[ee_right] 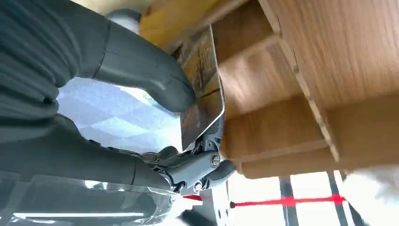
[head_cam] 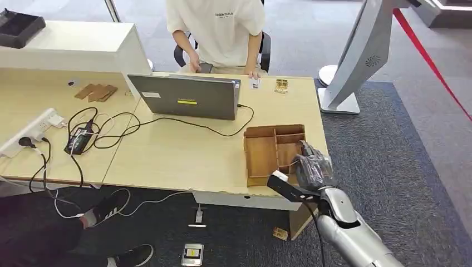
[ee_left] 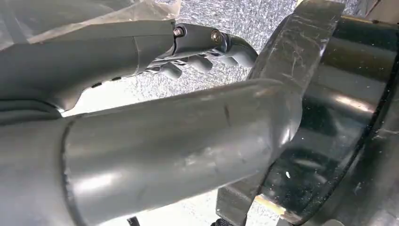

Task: Pass the card to the sensor for recognition and then transmit it.

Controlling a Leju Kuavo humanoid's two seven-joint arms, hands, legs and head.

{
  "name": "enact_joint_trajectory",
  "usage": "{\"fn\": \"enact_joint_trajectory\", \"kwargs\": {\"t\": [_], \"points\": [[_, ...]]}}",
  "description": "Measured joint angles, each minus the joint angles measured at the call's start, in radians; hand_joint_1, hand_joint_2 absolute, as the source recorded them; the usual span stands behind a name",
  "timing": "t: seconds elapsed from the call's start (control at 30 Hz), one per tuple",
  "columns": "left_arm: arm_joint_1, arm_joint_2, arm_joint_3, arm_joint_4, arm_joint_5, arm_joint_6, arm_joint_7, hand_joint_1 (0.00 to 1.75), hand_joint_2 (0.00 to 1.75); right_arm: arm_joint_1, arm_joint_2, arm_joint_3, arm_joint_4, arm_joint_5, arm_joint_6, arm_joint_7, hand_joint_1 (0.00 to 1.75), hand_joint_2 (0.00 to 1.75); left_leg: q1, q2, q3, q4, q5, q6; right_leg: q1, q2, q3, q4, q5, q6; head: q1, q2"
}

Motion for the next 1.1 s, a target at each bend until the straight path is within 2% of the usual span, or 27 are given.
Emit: {"fn": "enact_joint_trajectory", "kwargs": {"t": [0.1,0.37,0.73,0.83,0.97,1.1], "points": [[0.0,0.0,0.0,0.0,-0.004,0.0,-0.003,0.0,0.0,-0.023,-0.012,-0.017,-0.044,0.017,-0.016,0.017,1.75,1.75,0.0,0.001,0.0,0.0,0.0,0.0,0.0,0.0,0.0,0.0,0.0,0.0,0.0,0.0],[-0.012,0.0,-0.003,0.0,-0.025,0.0,-0.003,0.0,0.0,-0.097,-0.057,-0.068,-0.187,0.032,0.017,0.05,1.75,1.75,0.0,0.0,0.0,0.0,0.001,0.0,0.0,0.0,0.0,0.0,0.001,0.0,0.0,0.0],[-0.016,0.0,-0.006,0.0,-0.027,0.0,-0.014,0.0,0.0,-0.136,-0.066,-0.073,-0.308,0.048,0.052,0.059,1.75,1.75,0.0,0.0,0.0,0.0,0.001,0.0,0.0,0.0,0.0,0.0,0.001,0.0,0.0,0.0],[-0.02,0.0,-0.007,0.0,-0.038,0.0,-0.015,0.0,0.0,-0.152,-0.065,-0.072,-0.32,0.048,0.077,0.059,1.75,1.75,0.0,0.0,0.0,0.0,0.001,0.0,0.0,0.0,0.0,0.0,0.001,0.0,0.0,0.0],[-0.03,0.0,-0.01,0.0,-0.064,0.0,-0.018,0.0,0.0,-0.221,-0.062,-0.063,-0.305,0.017,0.153,0.053,1.75,1.75,0.0,0.0,-0.001,0.0,0.001,0.0,0.0,0.0,0.0,0.0,0.001,0.0,0.0,0.0],[-0.049,0.0,-0.016,0.0,-0.092,0.0,-0.017,0.0,0.0,-0.337,-0.032,-0.043,-0.202,0.008,0.194,0.003,1.75,1.75,0.0,0.0,-0.001,0.0,0.002,-0.001,0.0,0.0,-0.001,0.001,0.001,0.0,0.0,0.0]]}}
